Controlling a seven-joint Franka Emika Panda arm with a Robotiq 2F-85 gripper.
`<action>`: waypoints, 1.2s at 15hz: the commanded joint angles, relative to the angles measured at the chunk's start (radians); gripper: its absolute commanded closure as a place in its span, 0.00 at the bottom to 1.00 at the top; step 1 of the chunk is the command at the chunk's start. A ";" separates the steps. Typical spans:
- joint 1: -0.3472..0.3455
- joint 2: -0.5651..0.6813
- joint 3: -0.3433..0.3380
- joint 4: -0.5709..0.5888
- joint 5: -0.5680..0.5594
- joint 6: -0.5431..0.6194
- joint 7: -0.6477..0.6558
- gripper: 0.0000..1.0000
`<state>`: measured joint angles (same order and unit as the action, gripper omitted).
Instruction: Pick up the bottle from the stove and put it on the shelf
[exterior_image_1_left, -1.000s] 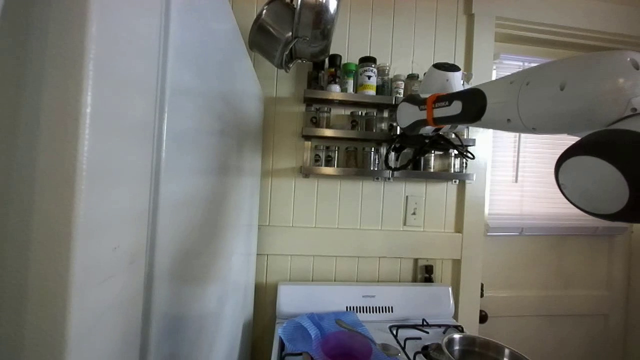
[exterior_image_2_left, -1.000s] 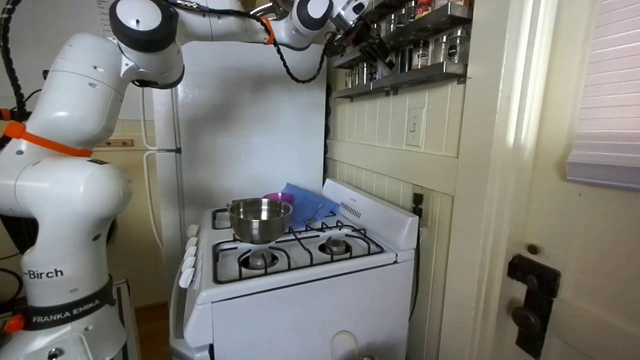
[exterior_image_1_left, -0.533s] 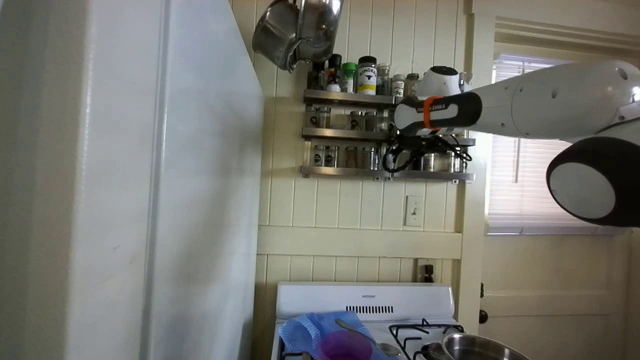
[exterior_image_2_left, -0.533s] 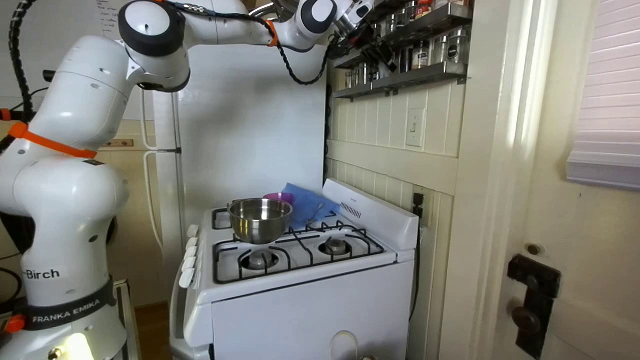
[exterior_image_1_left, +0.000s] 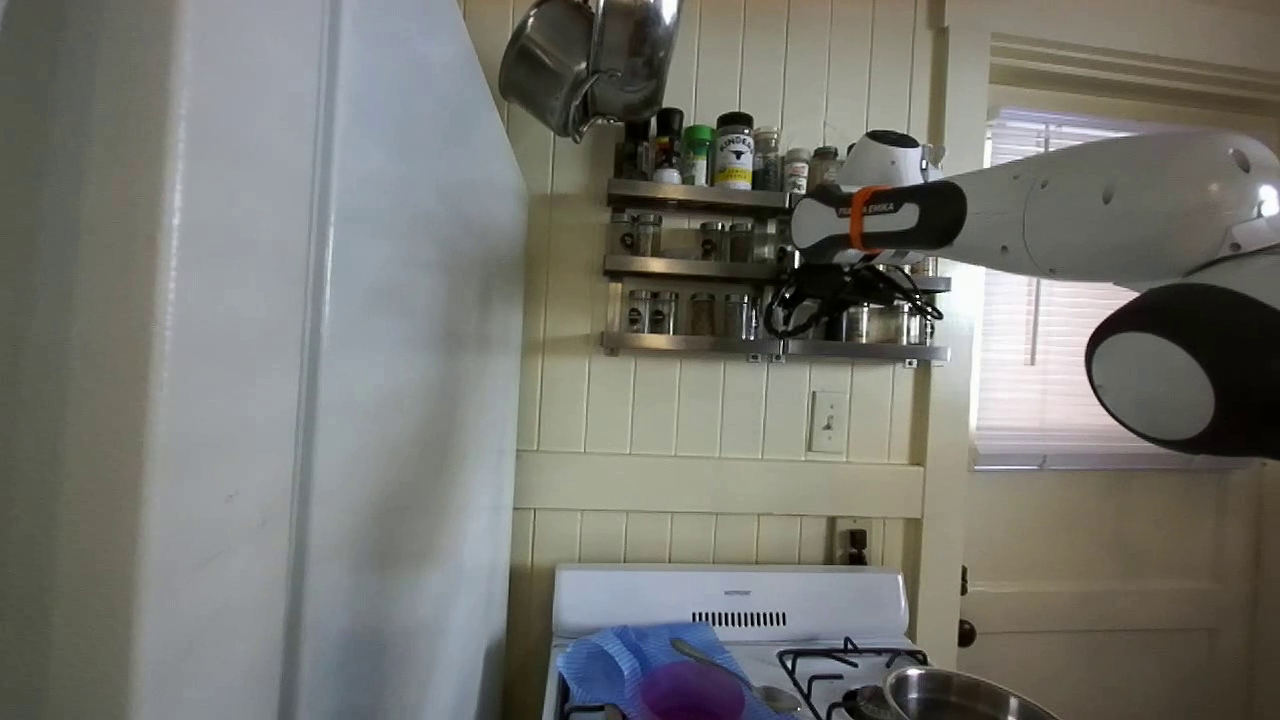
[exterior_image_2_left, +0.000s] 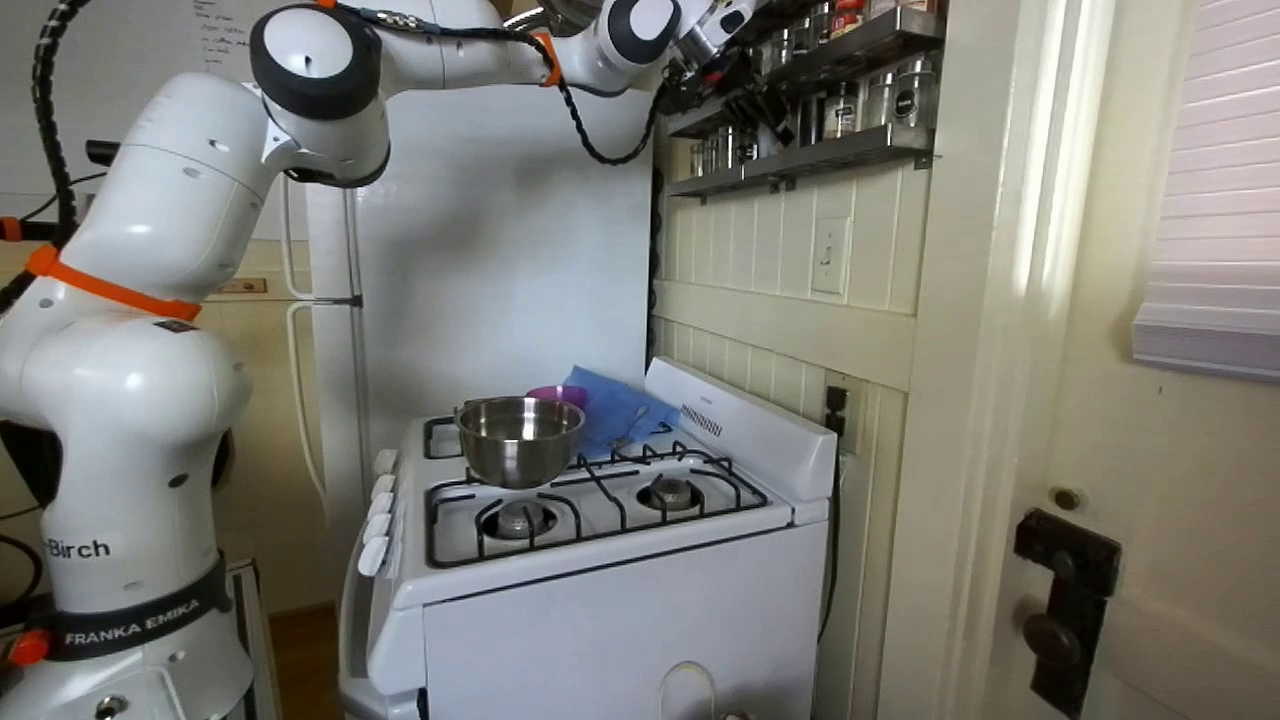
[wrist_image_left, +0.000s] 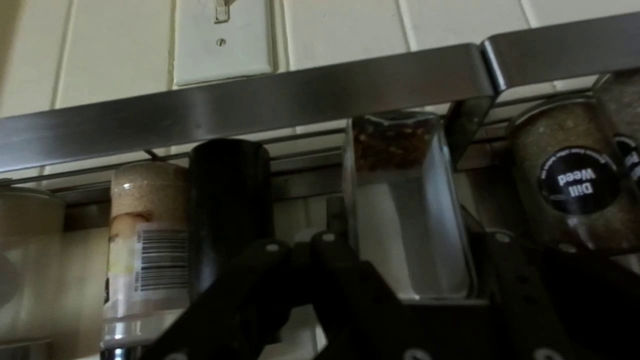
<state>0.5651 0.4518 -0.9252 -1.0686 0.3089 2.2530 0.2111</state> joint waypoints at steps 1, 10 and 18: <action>-0.061 0.025 0.040 0.073 0.045 -0.067 -0.030 0.76; -0.134 0.056 0.089 0.160 0.037 -0.136 -0.048 0.26; -0.158 0.086 0.091 0.207 0.015 -0.165 -0.042 0.00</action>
<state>0.4323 0.5129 -0.8381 -0.9204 0.3210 2.1279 0.1710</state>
